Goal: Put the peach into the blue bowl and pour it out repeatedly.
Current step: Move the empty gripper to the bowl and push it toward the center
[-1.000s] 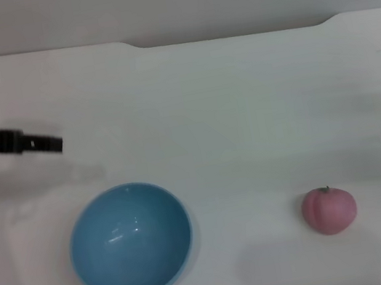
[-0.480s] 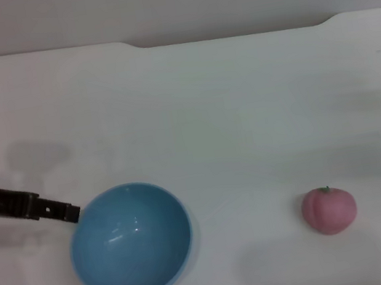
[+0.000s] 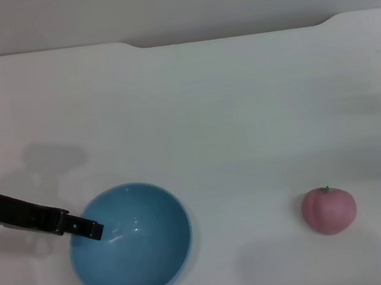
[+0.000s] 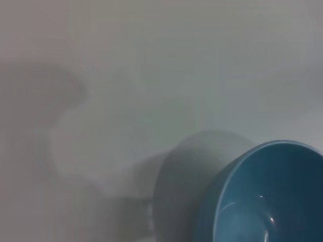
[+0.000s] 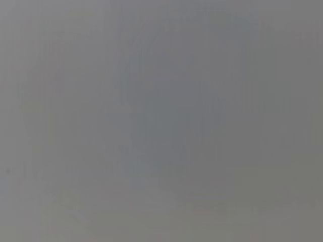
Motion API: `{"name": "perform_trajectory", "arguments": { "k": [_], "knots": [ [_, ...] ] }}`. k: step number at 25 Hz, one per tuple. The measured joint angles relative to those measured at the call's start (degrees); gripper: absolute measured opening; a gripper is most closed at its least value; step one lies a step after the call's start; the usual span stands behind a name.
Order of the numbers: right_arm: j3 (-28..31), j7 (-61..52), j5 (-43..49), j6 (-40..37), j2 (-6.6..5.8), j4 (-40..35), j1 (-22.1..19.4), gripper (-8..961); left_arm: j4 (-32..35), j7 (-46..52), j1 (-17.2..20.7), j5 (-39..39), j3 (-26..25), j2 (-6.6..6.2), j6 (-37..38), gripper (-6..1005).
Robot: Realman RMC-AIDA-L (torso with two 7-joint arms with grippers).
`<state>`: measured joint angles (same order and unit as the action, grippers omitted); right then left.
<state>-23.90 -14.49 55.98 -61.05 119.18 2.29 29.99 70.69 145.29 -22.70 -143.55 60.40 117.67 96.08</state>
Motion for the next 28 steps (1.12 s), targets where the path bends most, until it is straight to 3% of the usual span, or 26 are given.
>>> {"name": "perform_trajectory", "arguments": {
  "k": [23,28],
  "knots": [
    [0.00,-0.35,-0.01,-0.60,0.00,0.06,-0.33,395,-12.14,-1.90,-3.28,0.31,5.29,-0.03,-7.98,794],
    [0.00,-0.50,-0.01,-0.67,0.02,0.26,-0.37,391,-12.43,-1.92,-3.65,0.30,5.22,-0.13,-7.67,565]
  ]
}}
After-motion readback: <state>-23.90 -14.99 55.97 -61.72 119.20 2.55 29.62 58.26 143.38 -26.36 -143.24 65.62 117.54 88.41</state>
